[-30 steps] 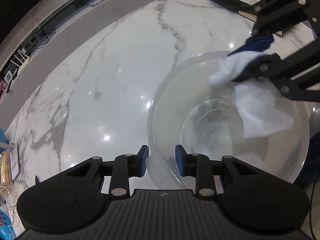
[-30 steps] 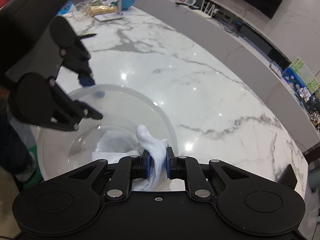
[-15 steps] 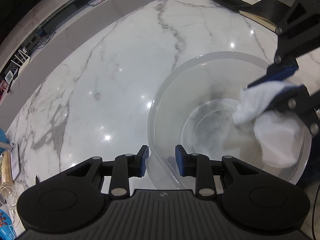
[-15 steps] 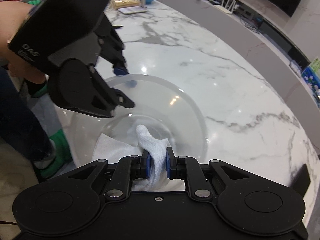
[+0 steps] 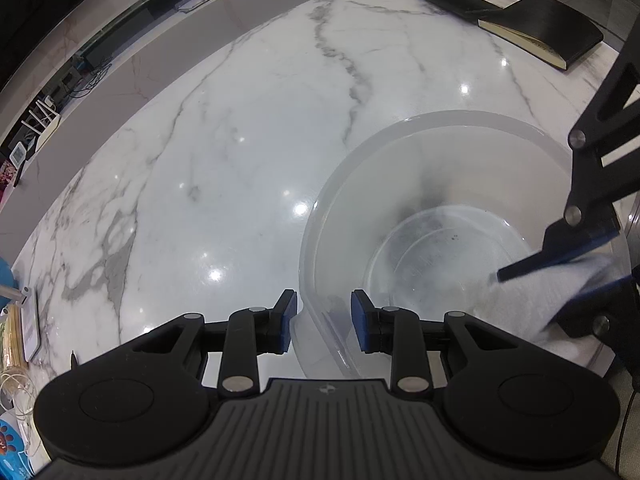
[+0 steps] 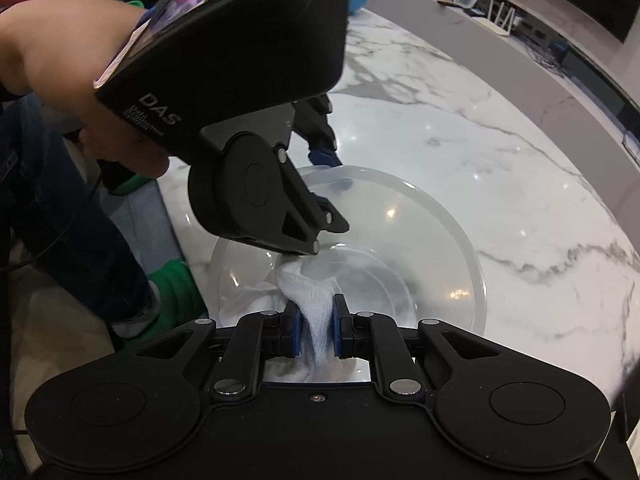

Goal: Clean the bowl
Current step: 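Tilt the bowl with the left gripper while the right gripper wipes its inner wall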

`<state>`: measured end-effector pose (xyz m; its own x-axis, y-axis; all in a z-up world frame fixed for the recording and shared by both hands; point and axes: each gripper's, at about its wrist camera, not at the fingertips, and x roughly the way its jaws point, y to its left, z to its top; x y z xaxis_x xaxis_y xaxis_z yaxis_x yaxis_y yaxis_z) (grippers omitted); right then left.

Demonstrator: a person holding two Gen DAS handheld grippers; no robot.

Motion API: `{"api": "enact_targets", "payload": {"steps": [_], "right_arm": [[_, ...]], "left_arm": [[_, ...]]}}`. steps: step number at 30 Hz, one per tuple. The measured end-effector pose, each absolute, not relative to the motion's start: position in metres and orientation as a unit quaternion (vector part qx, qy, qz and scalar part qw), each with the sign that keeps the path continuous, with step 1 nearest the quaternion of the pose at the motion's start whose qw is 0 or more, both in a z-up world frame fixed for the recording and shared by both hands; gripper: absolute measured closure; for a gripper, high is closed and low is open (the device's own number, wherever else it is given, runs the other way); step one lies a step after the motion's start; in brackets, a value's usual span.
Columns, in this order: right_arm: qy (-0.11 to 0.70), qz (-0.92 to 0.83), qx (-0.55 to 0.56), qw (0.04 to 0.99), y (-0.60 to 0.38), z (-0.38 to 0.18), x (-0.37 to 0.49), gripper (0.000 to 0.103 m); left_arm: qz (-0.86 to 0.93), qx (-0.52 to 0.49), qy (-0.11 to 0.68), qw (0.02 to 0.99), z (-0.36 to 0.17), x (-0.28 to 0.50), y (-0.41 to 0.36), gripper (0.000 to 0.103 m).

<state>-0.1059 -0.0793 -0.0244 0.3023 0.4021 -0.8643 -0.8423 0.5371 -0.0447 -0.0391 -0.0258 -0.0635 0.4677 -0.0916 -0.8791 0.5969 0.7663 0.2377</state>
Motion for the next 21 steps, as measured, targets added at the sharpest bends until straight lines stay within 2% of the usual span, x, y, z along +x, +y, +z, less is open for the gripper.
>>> {"api": "enact_targets", "payload": {"steps": [21], "right_arm": [[0.435,0.313,-0.290,0.793,-0.104,-0.032,-0.081,0.091]], "left_arm": [[-0.220,0.276,0.472,0.808,-0.066,-0.043,-0.031,0.077]]}}
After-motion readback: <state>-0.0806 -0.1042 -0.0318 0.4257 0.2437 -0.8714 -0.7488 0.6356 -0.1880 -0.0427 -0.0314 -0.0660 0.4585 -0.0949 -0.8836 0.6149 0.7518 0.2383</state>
